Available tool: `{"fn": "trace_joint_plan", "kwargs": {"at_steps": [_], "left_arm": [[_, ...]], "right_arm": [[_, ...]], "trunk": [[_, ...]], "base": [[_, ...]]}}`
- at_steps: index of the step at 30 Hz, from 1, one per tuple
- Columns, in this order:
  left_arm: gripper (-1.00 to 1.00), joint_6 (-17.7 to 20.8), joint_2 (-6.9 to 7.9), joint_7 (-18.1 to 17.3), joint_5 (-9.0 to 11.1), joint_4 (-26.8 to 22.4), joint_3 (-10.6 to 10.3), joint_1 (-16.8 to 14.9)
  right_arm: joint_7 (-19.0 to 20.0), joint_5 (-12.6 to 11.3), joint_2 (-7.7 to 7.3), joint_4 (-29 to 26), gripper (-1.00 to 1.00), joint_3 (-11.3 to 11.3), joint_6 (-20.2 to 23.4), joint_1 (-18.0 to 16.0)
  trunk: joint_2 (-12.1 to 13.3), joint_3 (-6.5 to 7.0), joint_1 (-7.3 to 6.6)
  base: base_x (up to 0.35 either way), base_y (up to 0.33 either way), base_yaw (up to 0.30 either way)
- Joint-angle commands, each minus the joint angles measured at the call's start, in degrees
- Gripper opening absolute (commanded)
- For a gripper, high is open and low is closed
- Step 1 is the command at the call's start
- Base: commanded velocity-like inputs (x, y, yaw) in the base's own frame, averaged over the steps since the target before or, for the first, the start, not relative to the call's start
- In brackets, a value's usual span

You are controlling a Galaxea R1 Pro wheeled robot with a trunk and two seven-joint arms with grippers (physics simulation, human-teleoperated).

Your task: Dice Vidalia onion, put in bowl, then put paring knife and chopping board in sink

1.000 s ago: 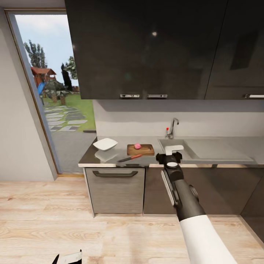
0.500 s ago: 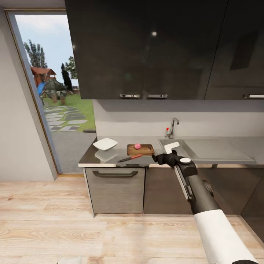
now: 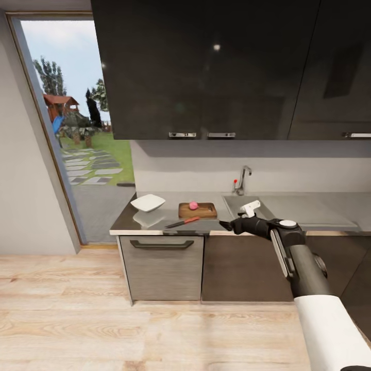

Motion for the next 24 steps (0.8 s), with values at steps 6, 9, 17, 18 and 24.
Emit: {"fn": "trace_joint_plan", "kwargs": {"at_steps": [6, 9, 17, 18, 24], "left_arm": [[1.00, 4.8, -0.04, 0.0, 0.3, 0.2, -0.4, 0.0], [1.00, 5.8, -0.04, 0.0, 0.3, 0.2, -0.5, 0.0], [1.00, 6.5, -0.08, 0.0, 0.2, 0.2, -0.5, 0.0], [1.00, 6.5, -0.10, 0.0, 0.2, 0.2, -0.5, 0.0], [1.00, 7.1, -0.26, -0.1, 0.2, 0.2, -0.5, 0.0]], "right_arm": [[9.0, 0.6, -2.90, -0.1, 1.00, -0.1, 0.1, 0.0], [12.3, 1.2, -3.30, -1.8, 1.00, 0.2, 0.1, -0.2], [24.6, 13.1, -3.46, -12.8, 1.00, 10.6, 0.0, -0.6], [25.9, 14.3, -3.45, -13.0, 1.00, 11.6, -0.1, -0.6], [40.5, 20.1, -3.41, -14.6, 1.00, 15.5, -4.8, -0.6]], "trunk": [[0.0, -0.03, 0.03], [0.0, -0.03, 0.03], [0.0, -0.03, 0.03], [0.0, -0.03, 0.03], [0.0, -0.03, 0.03]], "base": [[0.154, 0.000, 0.000], [0.218, 0.000, 0.000], [0.236, 0.000, 0.000], [0.241, 0.000, 0.000], [0.239, 0.000, 0.000]]}}
